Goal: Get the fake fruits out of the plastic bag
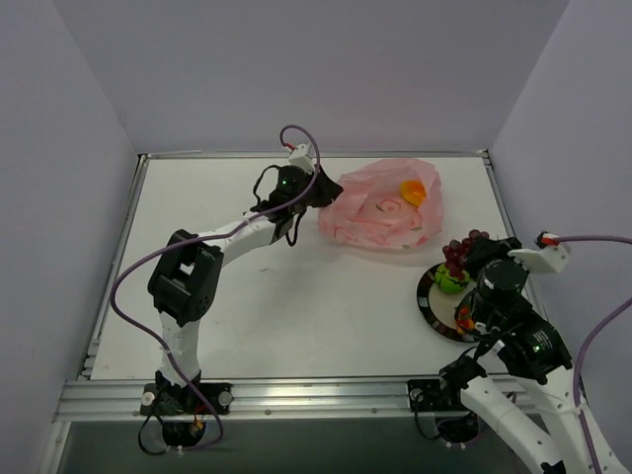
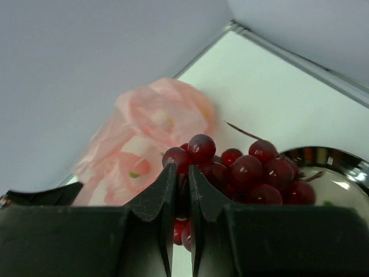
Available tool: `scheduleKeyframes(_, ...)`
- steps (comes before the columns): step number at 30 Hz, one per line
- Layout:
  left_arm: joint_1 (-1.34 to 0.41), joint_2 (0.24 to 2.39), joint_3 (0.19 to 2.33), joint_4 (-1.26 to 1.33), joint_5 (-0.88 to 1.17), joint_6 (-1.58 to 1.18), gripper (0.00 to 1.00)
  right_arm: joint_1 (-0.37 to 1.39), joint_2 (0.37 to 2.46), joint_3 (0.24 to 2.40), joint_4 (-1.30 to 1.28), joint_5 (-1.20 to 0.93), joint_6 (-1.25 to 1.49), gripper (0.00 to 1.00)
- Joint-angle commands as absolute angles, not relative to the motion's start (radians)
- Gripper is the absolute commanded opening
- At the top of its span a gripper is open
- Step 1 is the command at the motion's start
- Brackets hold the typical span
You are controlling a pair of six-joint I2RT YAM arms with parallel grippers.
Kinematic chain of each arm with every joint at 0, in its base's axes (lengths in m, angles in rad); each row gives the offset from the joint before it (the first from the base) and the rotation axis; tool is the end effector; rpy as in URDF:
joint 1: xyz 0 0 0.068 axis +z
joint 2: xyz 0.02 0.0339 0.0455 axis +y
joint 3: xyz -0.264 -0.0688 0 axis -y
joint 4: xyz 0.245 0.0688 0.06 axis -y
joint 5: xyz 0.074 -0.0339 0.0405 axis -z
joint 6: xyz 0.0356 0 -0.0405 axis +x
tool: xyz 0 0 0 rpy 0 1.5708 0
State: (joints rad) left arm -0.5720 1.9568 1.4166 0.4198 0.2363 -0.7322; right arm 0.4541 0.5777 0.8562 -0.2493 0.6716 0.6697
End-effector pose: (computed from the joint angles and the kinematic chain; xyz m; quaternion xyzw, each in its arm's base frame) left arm 0.3892 -0.2604 0.2705 0.0185 0.7470 -0.4698 0.4700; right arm 0.1173 0.0326 0.3857 0.3058 0.6285 0.1666 0.6955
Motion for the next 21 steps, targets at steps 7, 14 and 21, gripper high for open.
scheduleKeyframes(7, -0.548, 1.933, 1.439, 0.508, 0.27, -0.779, 0.02, 0.442, 0.515, 0.736, -0.676, 0.936, 1.133, 0.0)
scheduleKeyframes(14, -0.548, 1.927, 1.428, 0.514, 0.272, -0.776, 0.02, 0.428, 0.514, 0.621, -0.698, 0.917, 1.256, 0.0)
scheduleKeyframes(21, -0.545, 1.931, 1.433, 0.512, 0.275, -0.776, 0.02, 0.433, 0.488, 0.572, -0.703, 0.876, 1.282, 0.0)
